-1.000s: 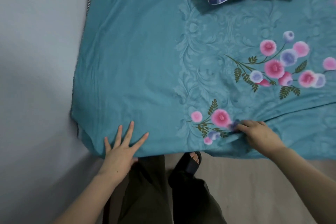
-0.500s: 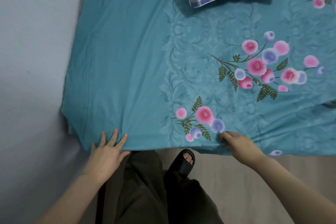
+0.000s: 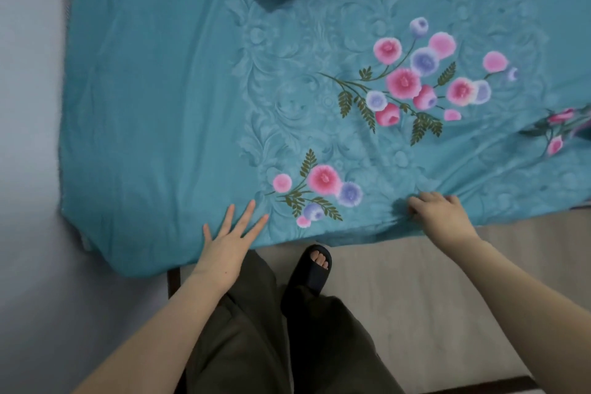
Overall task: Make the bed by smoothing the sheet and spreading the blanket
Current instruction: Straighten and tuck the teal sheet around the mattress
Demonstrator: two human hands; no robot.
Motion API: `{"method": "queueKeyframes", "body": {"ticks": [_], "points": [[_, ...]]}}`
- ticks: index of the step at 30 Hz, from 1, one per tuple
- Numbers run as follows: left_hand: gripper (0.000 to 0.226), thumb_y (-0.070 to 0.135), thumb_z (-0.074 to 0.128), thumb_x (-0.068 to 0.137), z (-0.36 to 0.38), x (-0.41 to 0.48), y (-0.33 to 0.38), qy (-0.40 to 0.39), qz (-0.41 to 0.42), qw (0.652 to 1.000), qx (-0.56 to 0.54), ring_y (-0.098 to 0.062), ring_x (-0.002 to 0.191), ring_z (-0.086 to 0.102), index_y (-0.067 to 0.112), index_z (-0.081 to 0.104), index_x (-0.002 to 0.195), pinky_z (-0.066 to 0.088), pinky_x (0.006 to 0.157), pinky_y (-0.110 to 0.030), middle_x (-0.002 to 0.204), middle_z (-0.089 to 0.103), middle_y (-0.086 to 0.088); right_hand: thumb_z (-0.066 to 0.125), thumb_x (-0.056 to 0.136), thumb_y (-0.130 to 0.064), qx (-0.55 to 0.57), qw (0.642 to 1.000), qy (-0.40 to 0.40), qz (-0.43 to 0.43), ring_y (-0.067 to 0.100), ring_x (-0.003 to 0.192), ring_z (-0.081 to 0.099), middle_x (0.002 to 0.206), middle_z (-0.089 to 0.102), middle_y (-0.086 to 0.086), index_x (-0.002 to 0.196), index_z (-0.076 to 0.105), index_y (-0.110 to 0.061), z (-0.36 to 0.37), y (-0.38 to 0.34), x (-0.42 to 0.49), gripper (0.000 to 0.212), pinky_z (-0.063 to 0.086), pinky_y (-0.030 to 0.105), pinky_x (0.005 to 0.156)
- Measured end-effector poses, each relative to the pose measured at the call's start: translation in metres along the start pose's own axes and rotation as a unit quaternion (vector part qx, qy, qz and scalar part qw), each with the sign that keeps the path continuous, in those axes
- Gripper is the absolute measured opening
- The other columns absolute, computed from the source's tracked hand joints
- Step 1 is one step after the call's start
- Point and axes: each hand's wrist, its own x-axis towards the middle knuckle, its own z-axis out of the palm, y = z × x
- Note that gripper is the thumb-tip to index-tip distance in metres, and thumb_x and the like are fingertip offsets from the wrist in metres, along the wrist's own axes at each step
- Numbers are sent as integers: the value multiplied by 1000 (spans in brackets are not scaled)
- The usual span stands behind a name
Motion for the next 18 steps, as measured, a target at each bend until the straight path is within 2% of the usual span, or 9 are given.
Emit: {"method": "queueKeyframes", "body": {"ticks": [3,7,9,10,11,13,15,16,18], "points": [[100,-17,41,83,5,1,4,3,-10,1000,-7,-27,148,-13,35,-10,151,16,115,-55,155,-31,7,63,79,-4,63,997,45,-7,29,83,57,83,58,4,88,61,-15,15,9,-12,14,36,37,71],[93,-17,40,82,14,-19,-3,26,-1,999,-26,-20,149,-5,25,-1,154,12,117,-50,161,-15,1,61,79,-1,145,986,50,71,34,89,53,88,57,9,90,60,-10,33,-5,-20,13,36,40,72],[86,-19,41,80,18,-33,-12,71,-43,987,-138,-18,149,5,18,17,153,10,118,-48,162,1,-2,63,78,-1,246,953,82,158,37,97,50,97,56,15,95,59,-6,42,-17,-21,18,38,43,78],[78,-17,44,80,21,-39,-17,114,-80,973,-185,-20,148,13,14,28,150,12,119,-49,161,10,-6,66,77,-2,316,920,102,207,38,104,48,106,54,18,101,58,-5,45,-25,-22,25,38,44,85],[68,-13,48,83,24,-44,-21,170,-130,952,-217,-24,146,22,9,36,146,16,118,-50,159,18,-11,69,76,-3,397,869,123,267,37,113,45,117,49,20,109,55,-4,47,-34,-22,36,37,42,94],[60,2,60,86,34,-52,-27,285,-269,882,-261,-35,142,28,-1,39,142,21,117,-49,155,25,-20,76,75,-9,564,703,145,409,29,126,39,141,30,16,131,41,-10,46,-51,-22,66,37,36,103],[79,26,70,85,40,-56,-33,341,-434,752,-360,-40,141,23,-4,28,144,21,117,-47,154,18,-25,77,77,-20,693,509,113,499,23,126,41,149,23,6,143,26,-21,45,-63,-22,83,43,37,101],[90,38,72,82,39,-56,-36,335,-500,672,-432,-38,140,23,-4,23,145,22,116,-46,154,16,-23,75,81,-26,744,440,79,497,23,126,42,149,28,4,145,25,-23,47,-66,-21,81,45,41,100],[95,51,68,81,40,-54,-43,272,-540,520,-603,-30,134,33,1,21,147,32,111,-45,155,21,-15,64,90,-37,814,372,11,446,25,129,43,146,39,4,146,32,-22,53,-73,-20,66,43,45,102]]}}
